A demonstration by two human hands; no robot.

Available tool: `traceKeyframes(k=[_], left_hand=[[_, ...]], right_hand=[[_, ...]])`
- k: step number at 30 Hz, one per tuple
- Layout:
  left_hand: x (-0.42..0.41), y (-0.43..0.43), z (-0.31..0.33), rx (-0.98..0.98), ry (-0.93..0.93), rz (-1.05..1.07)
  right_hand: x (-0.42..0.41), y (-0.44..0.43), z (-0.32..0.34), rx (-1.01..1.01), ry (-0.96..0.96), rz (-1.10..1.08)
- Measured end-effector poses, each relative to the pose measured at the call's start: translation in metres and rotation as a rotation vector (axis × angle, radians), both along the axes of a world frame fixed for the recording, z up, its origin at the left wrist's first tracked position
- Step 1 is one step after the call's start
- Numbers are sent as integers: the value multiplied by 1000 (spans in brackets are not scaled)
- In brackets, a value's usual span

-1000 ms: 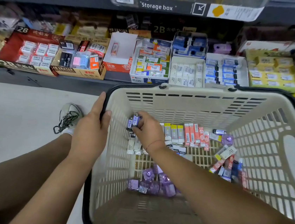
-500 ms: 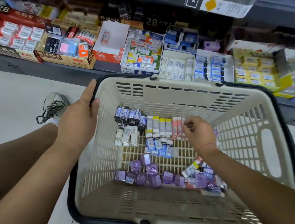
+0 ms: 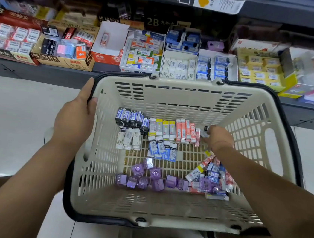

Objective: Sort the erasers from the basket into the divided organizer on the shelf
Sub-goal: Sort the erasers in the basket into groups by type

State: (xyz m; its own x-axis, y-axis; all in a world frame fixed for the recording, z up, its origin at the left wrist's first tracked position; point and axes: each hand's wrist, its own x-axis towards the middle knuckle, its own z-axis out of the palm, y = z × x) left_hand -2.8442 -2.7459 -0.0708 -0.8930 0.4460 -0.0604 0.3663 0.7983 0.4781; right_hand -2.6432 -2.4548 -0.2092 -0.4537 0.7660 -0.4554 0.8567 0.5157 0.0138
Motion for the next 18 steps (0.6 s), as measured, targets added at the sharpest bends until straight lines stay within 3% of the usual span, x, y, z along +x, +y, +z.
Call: traceKeyframes(k=[4, 12, 18], left_hand=[[-1, 2, -1, 0, 0, 3], [-4, 3, -3, 11, -10, -10], [-5, 2, -3, 34, -26, -15]], right_hand=[[-6, -4, 3, 8, -59, -34], [2, -1, 28, -14, 255, -370], [-46, -54, 38, -272, 394, -418]])
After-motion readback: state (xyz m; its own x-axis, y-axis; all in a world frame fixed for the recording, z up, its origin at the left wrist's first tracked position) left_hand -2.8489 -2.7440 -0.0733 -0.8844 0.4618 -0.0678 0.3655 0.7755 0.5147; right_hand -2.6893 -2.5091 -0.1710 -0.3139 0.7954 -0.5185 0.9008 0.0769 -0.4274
